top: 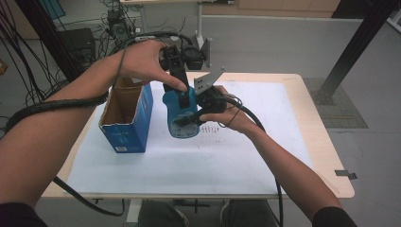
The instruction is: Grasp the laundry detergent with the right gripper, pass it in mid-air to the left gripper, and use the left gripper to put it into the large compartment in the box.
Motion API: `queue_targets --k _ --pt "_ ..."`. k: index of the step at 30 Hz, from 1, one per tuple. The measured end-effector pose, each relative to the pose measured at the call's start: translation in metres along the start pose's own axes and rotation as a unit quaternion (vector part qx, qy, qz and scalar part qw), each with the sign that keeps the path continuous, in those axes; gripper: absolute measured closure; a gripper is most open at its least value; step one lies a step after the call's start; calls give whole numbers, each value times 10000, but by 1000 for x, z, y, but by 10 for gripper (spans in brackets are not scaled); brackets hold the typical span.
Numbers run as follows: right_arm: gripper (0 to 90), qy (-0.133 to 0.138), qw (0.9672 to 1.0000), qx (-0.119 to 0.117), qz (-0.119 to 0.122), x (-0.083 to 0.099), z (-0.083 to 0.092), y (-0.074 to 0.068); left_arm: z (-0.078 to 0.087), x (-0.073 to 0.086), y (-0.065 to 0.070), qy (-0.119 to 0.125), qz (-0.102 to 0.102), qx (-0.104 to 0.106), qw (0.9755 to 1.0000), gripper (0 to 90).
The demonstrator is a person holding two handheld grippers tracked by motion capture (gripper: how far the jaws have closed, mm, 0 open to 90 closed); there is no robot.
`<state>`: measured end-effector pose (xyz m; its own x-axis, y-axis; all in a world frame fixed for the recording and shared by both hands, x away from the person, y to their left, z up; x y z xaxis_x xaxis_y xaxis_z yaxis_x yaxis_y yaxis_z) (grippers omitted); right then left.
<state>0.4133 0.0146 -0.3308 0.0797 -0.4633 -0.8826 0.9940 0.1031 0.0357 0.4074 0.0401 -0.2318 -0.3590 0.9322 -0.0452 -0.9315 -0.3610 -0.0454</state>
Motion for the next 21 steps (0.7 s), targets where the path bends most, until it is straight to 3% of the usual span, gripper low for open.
queue_targets --k 11,14,21 --pt "435 22 10000 52 63 -2 5 -1 -9 -4 2 -24 -75 56 10000 51" --pt "435 41 10000 -40 -54 -3 5 -5 -9 -6 1 -54 -111 21 9999 51" --pt "435 43 10000 -30 -55 -3 6 -5 -10 -8 3 -29 -111 88 9999 51"
Point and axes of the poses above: each handheld gripper's, and its own axes: z roughly backward along the jaws, x roughly out of its underside, y roughly to its right, the point moved 9 cm from there along -z, roughly forward along the jaws, and after that the axes turned 4 degrees about z, right-handed, at the moved point
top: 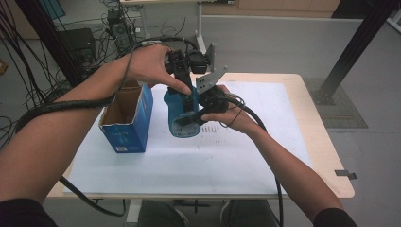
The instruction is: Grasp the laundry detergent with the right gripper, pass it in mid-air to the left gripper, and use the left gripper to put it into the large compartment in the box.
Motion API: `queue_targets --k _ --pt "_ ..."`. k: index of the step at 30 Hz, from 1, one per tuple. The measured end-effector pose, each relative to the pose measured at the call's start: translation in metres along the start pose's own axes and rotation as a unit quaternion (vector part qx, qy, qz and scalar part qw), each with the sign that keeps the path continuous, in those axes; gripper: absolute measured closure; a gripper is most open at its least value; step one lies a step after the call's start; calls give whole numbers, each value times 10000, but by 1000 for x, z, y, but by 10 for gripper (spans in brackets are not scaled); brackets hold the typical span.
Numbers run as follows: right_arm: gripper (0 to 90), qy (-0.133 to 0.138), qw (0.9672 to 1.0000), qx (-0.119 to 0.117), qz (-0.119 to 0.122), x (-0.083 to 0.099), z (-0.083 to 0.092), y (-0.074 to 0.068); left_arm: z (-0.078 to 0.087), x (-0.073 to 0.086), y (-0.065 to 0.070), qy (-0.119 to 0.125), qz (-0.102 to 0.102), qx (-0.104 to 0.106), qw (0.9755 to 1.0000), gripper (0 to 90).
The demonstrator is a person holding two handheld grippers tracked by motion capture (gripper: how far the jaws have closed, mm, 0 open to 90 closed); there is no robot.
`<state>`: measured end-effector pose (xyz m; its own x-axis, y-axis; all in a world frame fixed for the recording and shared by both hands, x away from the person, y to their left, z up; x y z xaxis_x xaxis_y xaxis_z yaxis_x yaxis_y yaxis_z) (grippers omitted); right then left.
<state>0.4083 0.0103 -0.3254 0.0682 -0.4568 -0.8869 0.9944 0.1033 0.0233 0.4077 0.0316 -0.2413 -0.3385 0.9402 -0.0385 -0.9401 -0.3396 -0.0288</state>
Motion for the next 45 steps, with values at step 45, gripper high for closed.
queue_targets --k 45 --pt "435 3 9999 139 36 2 4 4 2 1 4 79 -65 -33 9999 52"
Point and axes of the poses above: each handheld gripper's, and its own axes: z roughly backward along the jaws, x roughly out of its underside, y roughly to its right, the point moved 9 cm from there along -z, roughly forward along the jaws, and after that the axes turned 4 degrees about z, right-handed, at the moved point
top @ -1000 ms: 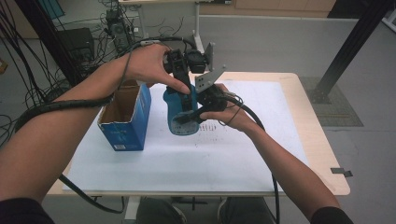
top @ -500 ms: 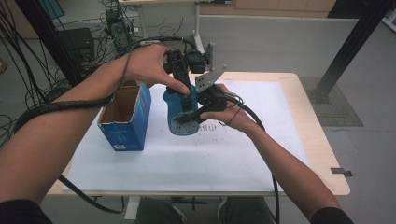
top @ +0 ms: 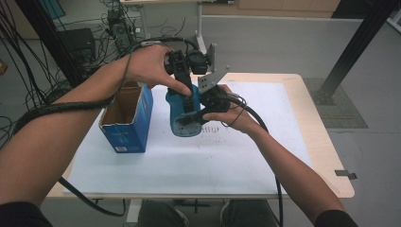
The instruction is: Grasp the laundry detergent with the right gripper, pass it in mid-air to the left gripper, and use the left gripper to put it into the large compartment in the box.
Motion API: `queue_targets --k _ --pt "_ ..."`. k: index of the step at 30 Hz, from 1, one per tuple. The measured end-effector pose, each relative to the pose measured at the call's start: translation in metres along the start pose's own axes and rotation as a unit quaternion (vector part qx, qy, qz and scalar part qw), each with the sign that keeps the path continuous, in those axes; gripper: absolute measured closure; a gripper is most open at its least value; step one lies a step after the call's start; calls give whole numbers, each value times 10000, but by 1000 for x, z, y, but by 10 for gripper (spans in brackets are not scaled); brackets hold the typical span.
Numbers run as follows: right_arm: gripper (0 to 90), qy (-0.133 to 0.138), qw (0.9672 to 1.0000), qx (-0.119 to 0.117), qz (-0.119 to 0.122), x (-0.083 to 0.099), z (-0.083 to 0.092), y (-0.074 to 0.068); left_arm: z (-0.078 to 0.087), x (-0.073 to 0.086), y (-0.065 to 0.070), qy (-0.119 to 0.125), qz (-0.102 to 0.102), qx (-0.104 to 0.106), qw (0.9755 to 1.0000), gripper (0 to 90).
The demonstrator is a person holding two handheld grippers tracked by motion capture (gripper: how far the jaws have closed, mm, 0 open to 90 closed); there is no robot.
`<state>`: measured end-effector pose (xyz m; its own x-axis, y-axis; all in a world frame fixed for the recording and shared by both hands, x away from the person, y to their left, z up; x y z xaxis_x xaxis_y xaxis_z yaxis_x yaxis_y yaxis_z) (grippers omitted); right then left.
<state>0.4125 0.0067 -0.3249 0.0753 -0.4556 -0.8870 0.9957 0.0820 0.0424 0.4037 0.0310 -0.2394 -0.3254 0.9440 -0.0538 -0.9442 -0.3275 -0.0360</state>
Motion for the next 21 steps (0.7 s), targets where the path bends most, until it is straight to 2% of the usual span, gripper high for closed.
queue_targets --k 21 --pt "435 33 10000 33 32 -2 2 0 -3 0 -2 -22 -21 -28 10000 54"
Point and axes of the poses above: each handheld gripper's, and its own axes: z roughly backward along the jaws, x roughly out of its underside, y roughly to its right, the point moved 9 cm from there along -z, roughly forward along the jaws, and after that the axes turned 4 degrees about z, right-handed, at the moved point
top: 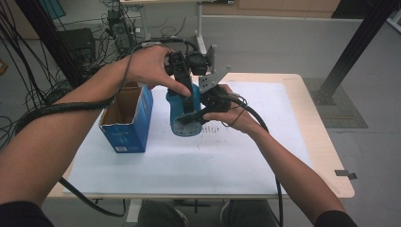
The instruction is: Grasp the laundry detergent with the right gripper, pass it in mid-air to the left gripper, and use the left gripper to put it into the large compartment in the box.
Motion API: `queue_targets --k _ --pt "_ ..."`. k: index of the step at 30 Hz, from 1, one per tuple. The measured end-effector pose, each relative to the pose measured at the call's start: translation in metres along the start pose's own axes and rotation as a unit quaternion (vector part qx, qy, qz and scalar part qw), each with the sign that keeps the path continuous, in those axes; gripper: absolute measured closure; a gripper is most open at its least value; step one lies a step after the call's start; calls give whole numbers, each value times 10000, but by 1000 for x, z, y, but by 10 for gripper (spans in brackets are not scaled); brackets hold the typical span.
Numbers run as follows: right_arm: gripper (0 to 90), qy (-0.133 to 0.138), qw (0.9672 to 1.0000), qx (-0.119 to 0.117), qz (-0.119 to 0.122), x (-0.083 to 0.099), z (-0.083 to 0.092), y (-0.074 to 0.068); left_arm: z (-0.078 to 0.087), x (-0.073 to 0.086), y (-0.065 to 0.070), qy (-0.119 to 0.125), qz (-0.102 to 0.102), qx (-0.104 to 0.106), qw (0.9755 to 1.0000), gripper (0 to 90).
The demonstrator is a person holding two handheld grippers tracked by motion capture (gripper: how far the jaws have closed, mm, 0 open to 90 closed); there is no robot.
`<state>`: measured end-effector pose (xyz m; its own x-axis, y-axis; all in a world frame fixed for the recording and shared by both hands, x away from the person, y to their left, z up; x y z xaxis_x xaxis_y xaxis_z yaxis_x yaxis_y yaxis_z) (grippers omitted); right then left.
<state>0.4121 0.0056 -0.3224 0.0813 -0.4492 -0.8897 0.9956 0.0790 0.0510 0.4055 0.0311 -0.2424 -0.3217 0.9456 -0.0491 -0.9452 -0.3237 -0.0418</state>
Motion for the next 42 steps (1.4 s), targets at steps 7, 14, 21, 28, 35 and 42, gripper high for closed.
queue_targets --k 7,14,21,28,35,42 --pt "435 9 10000 -26 -14 -1 0 -2 -2 0 0 -37 -12 -10 10000 54" --pt "435 18 10000 -10 38 -2 1 -2 0 -1 0 -15 -19 -14 10000 54" --pt "435 30 10000 -16 69 -2 0 -3 -1 -1 -1 -15 -11 -4 10000 54" --pt "435 8 10000 -11 49 -1 0 -2 -2 -1 -1 -24 -8 -4 10000 54" --pt "435 31 10000 -18 70 -2 0 -3 -1 -2 0 -23 -17 -22 10000 55" --pt "435 27 10000 -52 0 -3 0 -5 0 -1 0 -42 -17 -28 10000 55"
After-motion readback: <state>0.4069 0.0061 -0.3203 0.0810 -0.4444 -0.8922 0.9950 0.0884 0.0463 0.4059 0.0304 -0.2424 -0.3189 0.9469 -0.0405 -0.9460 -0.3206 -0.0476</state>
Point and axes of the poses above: each handheld gripper's, and its own axes: z roughly backward along the jaws, x roughly out of its underside, y roughly to its right, the point moved 9 cm from there along -z, roughly forward along the jaws, and after that the axes turned 4 degrees about z, right-handed, at the moved point
